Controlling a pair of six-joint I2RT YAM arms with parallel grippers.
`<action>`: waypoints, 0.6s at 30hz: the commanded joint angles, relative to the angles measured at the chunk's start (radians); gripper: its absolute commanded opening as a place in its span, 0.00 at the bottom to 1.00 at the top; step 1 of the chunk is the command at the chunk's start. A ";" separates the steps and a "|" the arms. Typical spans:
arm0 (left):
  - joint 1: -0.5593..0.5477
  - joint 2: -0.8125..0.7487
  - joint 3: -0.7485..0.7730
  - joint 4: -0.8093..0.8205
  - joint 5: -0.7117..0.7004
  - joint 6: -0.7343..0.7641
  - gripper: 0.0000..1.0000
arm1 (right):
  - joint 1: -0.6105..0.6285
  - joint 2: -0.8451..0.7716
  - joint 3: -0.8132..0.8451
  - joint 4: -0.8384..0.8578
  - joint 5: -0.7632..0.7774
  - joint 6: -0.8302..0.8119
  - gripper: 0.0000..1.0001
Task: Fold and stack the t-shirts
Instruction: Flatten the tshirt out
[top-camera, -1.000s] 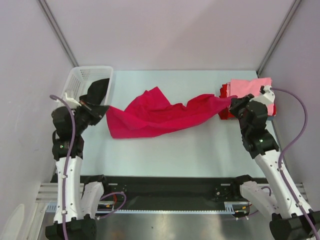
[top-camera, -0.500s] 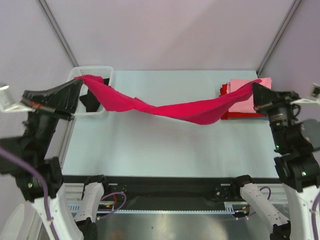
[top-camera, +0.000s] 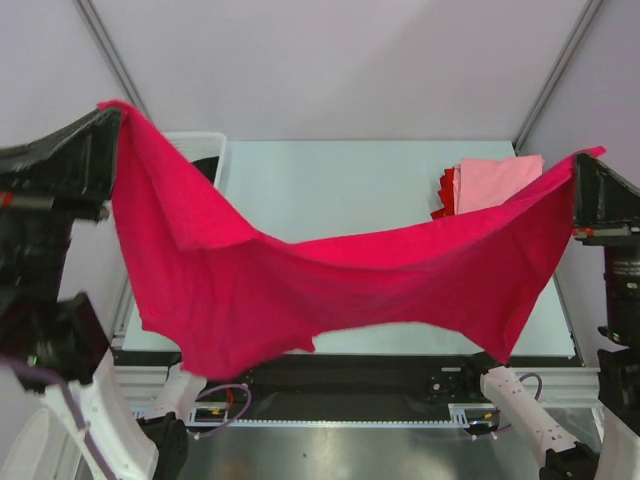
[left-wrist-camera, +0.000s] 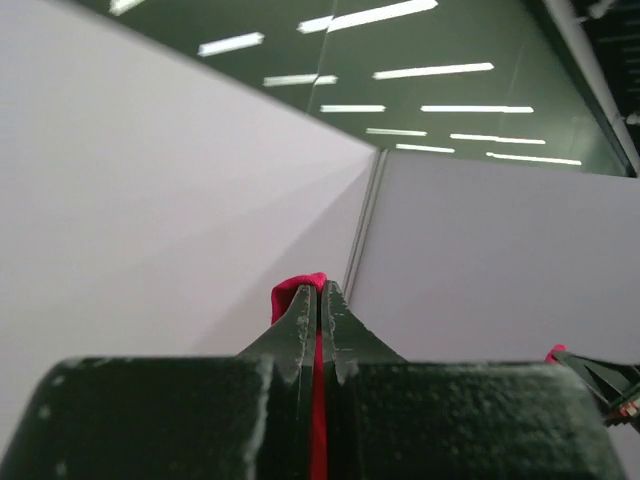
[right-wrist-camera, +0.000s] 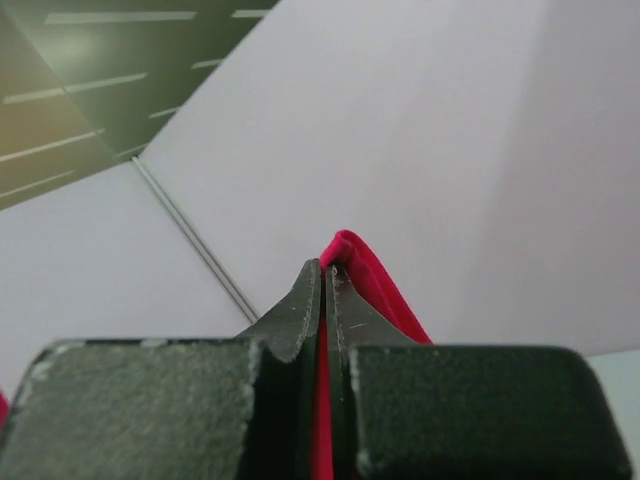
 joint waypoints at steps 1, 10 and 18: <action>0.008 0.128 -0.204 0.043 0.002 -0.132 0.00 | -0.002 0.083 -0.130 0.023 0.033 0.034 0.00; -0.070 0.294 -0.629 0.145 -0.134 -0.189 0.00 | -0.029 0.277 -0.433 0.172 0.064 0.217 0.00; -0.133 0.837 0.199 0.038 -0.039 -0.245 0.00 | -0.174 0.690 -0.003 0.200 -0.185 0.292 0.00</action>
